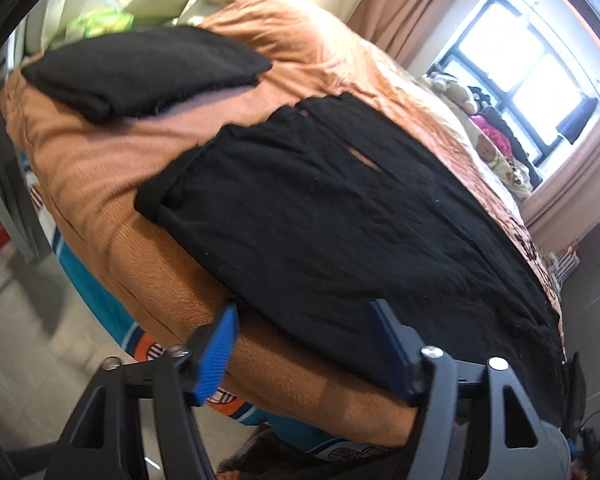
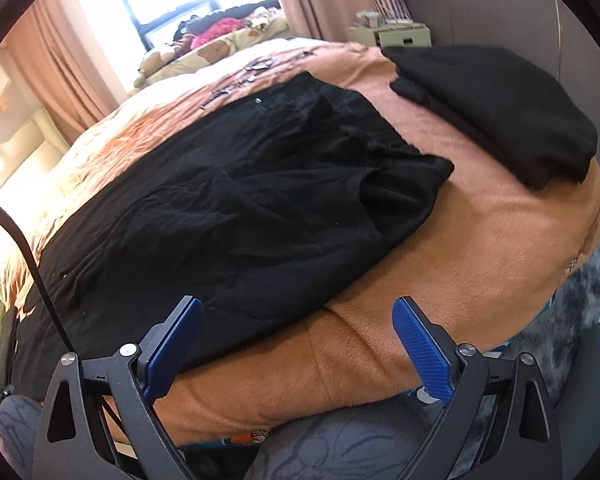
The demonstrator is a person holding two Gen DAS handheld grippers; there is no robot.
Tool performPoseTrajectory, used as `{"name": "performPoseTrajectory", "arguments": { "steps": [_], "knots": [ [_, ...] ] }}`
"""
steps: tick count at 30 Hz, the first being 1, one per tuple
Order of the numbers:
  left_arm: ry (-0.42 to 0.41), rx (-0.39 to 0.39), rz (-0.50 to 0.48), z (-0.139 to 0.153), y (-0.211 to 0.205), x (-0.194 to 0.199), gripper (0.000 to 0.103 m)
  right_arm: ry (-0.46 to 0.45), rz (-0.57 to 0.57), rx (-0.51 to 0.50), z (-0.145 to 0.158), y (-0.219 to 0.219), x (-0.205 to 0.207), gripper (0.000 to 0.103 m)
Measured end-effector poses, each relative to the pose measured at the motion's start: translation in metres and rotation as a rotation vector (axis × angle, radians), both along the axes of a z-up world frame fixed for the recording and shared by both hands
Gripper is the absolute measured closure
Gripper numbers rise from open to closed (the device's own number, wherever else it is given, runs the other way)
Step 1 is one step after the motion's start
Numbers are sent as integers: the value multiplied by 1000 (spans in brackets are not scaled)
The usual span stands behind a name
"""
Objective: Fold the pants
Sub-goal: 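Move both tools down to the hems of the black pants legs, then close both tools on the pant leg hems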
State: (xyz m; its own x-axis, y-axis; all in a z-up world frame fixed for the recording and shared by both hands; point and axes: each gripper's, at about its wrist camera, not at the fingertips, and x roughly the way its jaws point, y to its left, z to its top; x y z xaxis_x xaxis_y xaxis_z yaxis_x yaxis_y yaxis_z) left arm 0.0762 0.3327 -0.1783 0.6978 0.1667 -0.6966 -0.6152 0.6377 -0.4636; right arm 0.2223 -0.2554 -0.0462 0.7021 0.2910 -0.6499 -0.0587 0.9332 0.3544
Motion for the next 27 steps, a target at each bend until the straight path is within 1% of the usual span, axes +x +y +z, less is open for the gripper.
{"name": "performPoseTrajectory", "arguments": {
  "steps": [3,5,6,7,8,9,10,11,13,15,17,19,21,22,24,25,27],
  "knots": [
    [-20,10,22,1,5,2,39,25,-3,17,-4,-5,4,10],
    [-20,9,33,2,9,3,43,34,-10,25,-6,-9,9,11],
    [-18,11,44,2,12,3,48,42,-15,36,-8,-14,11,11],
    [-12,13,58,2,14,4,56,51,-18,54,-11,-18,14,12],
    [-9,13,71,2,17,5,61,58,-20,73,-15,-22,17,16],
    [-10,8,83,2,19,4,69,66,-22,89,-18,-25,19,20],
    [-15,1,95,2,22,4,76,73,-23,106,-20,-30,21,22],
    [-17,-2,103,1,23,4,79,79,-18,137,-23,-36,24,24],
    [-10,2,109,1,27,6,92,77,-9,178,-27,-42,29,24],
    [-9,-2,112,2,29,8,97,69,-5,227,-28,-51,33,24],
    [-12,12,118,8,29,9,98,47,1,270,-26,-60,37,25],
    [-19,31,124,14,27,11,100,47,-7,296,-29,-67,42,30],
    [-33,34,131,19,27,12,100,55,-17,340,-36,-75,46,36],
    [-42,38,138,23,27,11,100,52,-24,365,-39,-80,45,38],
    [-49,48,141,29,27,13,101,49,-45,414,-45,-90,49,46],
    [-56,58,140,34,26,14,101,53,-51,424,-48,-93,51,55],
    [-68,73,138,41,25,16,101,59,-51,453,-53,-101,52,77]
  ]
}}
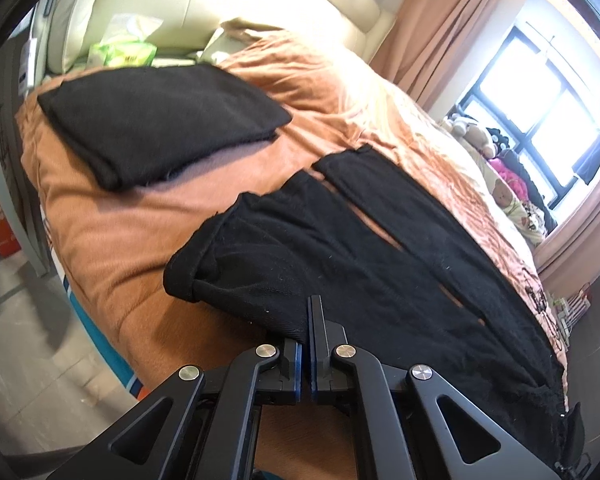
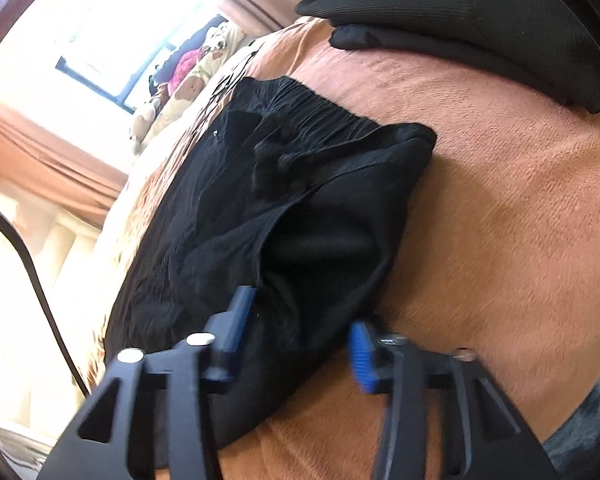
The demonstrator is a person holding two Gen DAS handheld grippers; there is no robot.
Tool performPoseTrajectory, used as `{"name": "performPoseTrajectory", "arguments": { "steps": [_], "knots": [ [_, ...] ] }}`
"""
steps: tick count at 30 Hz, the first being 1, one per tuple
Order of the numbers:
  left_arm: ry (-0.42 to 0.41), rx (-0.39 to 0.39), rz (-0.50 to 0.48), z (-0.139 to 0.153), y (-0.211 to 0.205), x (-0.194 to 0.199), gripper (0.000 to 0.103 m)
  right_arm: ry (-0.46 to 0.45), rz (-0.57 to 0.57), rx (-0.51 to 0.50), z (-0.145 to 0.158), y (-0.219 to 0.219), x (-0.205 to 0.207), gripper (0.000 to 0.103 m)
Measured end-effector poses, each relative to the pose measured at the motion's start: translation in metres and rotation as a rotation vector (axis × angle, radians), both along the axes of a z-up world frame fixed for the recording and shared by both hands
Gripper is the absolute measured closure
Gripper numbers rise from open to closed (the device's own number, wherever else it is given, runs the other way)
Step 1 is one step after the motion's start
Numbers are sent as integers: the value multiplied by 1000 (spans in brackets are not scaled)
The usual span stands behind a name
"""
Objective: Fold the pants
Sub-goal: 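Close both tools on the pant leg hems, then lift the hems with both tools and carry them over toward the waistband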
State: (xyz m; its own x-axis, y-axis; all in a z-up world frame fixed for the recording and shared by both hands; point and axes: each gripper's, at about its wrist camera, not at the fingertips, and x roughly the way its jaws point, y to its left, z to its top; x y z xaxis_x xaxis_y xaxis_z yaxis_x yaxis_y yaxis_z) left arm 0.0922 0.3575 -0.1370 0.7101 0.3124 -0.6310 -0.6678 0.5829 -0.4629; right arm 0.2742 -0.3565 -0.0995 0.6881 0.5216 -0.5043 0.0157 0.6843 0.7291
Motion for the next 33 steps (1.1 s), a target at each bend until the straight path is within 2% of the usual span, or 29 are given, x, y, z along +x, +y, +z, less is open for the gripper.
{"name": "performPoseTrajectory", "arguments": {
  "steps": [3,7,12,17,28,33],
  "knots": [
    [-14,20,4,14,-1,1,101,-14,4,37,-1,-9,-4,102],
    [-44,62,5,39,-4,3,101,-78,-49,39,19,-19,-21,103],
    [-81,111,0,74,-4,11,101,-156,-73,48,47,-24,-42,103],
    [-104,157,-18,101,-3,24,101,-215,-73,71,62,-25,-54,103],
    [-117,224,-67,140,14,77,101,-267,-41,35,71,-15,-24,103],
    [-126,204,-76,147,30,107,101,-293,-45,25,83,-4,-4,103]
  ]
}}
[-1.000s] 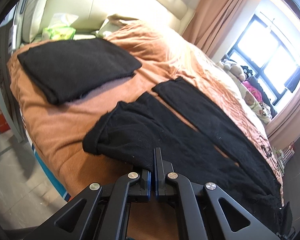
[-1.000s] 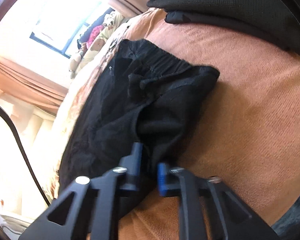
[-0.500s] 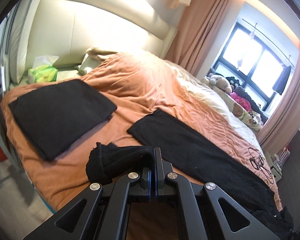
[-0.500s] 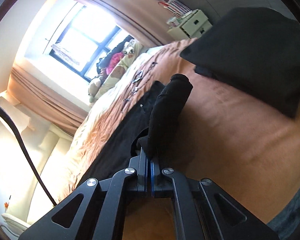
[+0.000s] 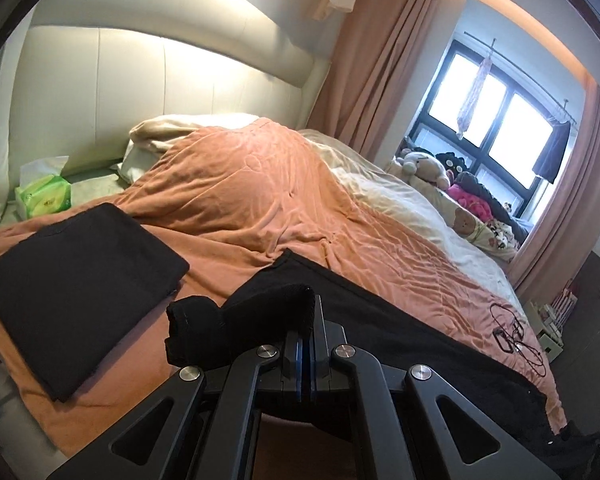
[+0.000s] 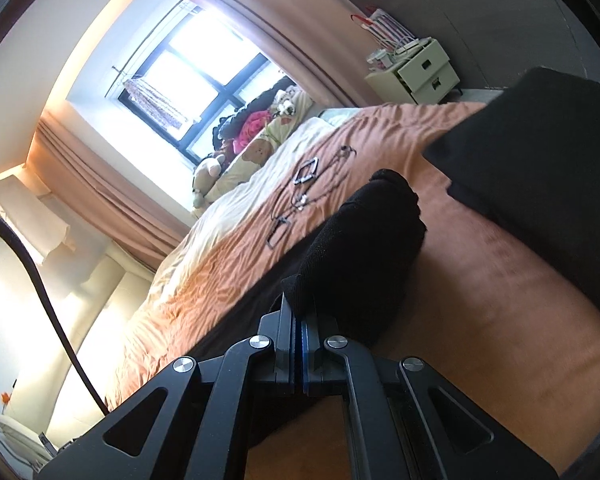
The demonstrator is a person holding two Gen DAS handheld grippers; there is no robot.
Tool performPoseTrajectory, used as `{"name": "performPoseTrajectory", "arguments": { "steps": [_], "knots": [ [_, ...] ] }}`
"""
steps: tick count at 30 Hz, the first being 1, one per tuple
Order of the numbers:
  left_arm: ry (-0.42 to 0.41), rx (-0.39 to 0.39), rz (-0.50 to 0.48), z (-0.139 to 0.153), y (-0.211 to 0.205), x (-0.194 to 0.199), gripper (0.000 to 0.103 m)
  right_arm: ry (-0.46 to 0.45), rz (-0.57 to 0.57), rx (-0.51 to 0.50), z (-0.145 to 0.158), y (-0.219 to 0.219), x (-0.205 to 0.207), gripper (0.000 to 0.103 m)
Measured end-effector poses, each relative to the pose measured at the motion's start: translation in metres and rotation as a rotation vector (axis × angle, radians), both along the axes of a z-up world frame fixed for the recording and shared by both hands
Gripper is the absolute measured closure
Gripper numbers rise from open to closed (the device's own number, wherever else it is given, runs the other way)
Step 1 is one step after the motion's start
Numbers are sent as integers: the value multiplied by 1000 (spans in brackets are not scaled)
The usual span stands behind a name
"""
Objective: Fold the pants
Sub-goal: 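Lift the hems with both tools and carry them over toward the waistband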
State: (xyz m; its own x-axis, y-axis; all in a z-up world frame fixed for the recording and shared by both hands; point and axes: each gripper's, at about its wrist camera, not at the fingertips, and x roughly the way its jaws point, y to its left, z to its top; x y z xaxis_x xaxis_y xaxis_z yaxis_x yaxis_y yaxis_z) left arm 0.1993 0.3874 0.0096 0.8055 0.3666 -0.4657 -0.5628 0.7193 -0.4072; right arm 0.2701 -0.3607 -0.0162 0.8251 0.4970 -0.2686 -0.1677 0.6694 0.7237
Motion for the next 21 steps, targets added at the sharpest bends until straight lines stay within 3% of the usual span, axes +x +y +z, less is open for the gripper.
{"name": "performPoseTrajectory", "arguments": {
  "steps": [9,12,21],
  "knots": [
    [18,-6,-8,6,26,64,101,-20,-19,-38,20,33,41,103],
    [9,-40,-7,3,34,82,101,-8,-35,-40,24,45,59,103],
    [72,-48,-14,-17,55,157,101,30,-81,-97,42,93,115,103]
  ]
}}
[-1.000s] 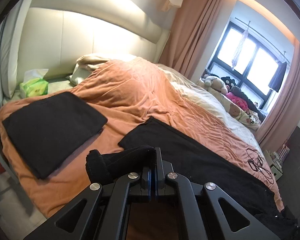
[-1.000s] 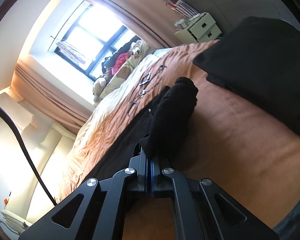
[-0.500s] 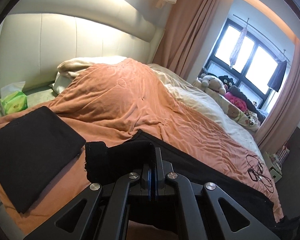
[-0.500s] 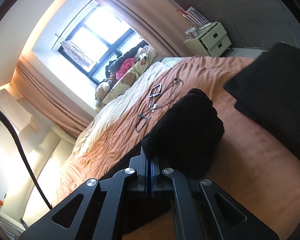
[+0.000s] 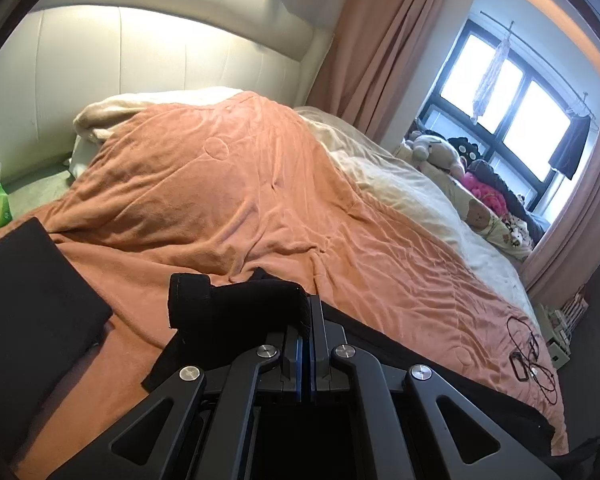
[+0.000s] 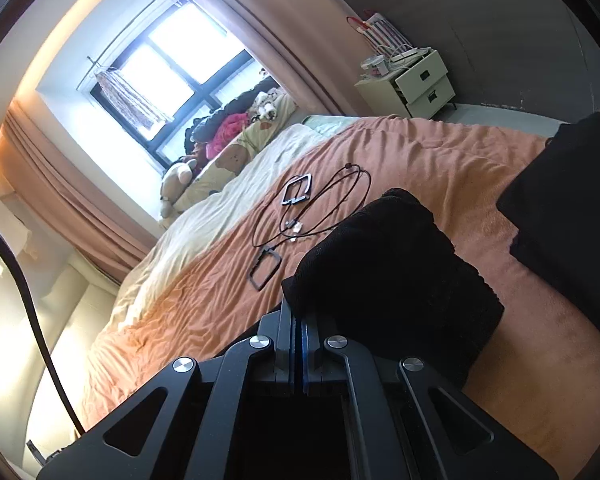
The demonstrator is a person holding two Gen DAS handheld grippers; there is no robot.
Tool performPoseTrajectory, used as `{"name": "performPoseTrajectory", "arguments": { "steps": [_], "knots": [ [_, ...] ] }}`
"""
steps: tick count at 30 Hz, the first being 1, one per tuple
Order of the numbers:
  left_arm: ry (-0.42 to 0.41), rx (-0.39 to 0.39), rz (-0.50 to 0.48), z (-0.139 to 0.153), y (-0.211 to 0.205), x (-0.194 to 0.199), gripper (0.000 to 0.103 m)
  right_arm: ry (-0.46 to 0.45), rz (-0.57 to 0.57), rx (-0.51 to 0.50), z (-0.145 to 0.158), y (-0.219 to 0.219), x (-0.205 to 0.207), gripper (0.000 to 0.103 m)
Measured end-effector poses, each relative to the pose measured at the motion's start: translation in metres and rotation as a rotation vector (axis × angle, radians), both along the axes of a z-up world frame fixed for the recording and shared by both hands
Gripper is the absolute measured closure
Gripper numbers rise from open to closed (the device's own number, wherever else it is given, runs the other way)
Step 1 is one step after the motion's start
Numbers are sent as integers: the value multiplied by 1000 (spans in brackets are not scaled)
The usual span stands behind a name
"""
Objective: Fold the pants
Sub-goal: 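Lift the hems with both tools and carry them over toward the waistband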
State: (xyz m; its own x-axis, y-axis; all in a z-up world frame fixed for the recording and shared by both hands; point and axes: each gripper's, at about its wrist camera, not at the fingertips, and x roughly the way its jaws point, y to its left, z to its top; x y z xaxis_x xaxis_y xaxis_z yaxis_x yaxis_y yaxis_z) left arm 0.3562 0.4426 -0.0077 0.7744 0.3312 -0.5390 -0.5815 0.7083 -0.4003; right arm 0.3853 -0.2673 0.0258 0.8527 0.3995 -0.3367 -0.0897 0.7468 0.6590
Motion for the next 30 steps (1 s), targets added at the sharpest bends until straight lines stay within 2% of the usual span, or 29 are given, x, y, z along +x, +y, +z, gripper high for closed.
{"name": "performPoseTrajectory", "arguments": {
  "steps": [5,14,20,30],
  "knots": [
    [71,10,-5,-19,13,43,101,27,-7,-27,10,25,38,103],
    [191,-19,-13,-70,38,113,101,113,-26,-115,5,77,111,103],
    [250,-45,-22,-98,51,142,101,149,-26,-136,2,94,143,103],
    [330,-43,-15,-119,63,175,101,197,-41,-224,1,123,181,103]
  ]
}}
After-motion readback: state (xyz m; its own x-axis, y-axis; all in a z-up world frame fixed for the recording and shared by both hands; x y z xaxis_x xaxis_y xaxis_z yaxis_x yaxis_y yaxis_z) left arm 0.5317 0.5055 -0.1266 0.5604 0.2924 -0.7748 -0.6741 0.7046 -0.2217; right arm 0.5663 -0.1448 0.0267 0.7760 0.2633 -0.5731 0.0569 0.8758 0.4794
